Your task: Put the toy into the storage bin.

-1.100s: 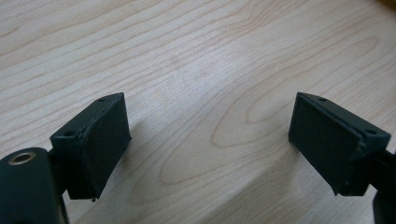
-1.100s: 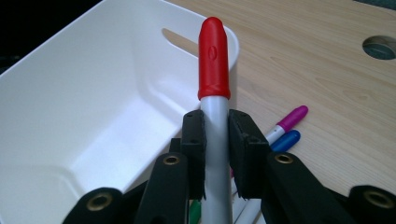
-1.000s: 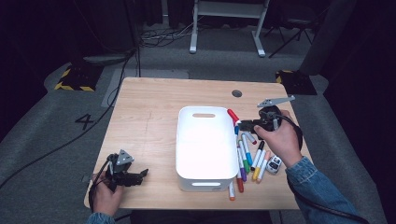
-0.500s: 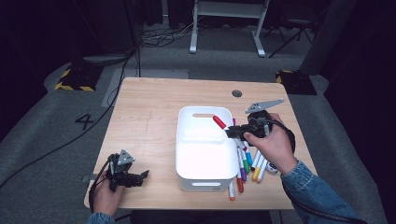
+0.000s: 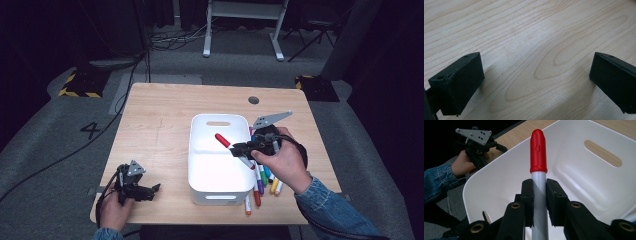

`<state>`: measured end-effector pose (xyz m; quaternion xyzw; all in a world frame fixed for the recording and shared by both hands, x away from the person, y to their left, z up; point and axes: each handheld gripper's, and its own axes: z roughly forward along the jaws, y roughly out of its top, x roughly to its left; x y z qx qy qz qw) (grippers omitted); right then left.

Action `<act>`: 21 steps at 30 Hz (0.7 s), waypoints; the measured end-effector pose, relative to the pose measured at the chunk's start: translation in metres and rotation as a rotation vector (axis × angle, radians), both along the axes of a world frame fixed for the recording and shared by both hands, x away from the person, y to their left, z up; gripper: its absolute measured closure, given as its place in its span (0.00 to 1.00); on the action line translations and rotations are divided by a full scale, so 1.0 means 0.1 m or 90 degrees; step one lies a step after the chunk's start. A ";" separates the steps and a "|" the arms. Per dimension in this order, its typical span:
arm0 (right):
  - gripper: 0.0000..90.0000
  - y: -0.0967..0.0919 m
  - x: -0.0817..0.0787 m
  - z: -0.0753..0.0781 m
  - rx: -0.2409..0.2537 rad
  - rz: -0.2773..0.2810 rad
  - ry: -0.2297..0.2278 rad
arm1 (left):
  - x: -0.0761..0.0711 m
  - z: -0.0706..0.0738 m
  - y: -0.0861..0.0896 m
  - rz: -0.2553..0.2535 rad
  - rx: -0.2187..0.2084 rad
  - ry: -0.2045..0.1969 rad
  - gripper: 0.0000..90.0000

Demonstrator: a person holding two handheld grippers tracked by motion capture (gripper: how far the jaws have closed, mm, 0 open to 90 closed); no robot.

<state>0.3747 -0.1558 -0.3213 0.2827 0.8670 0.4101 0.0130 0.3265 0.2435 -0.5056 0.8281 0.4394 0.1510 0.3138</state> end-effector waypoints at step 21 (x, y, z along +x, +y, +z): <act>0.86 0.12 -0.19 -0.26 -0.057 0.052 0.035 | -0.01 0.00 -0.01 0.006 -0.001 0.001 0.00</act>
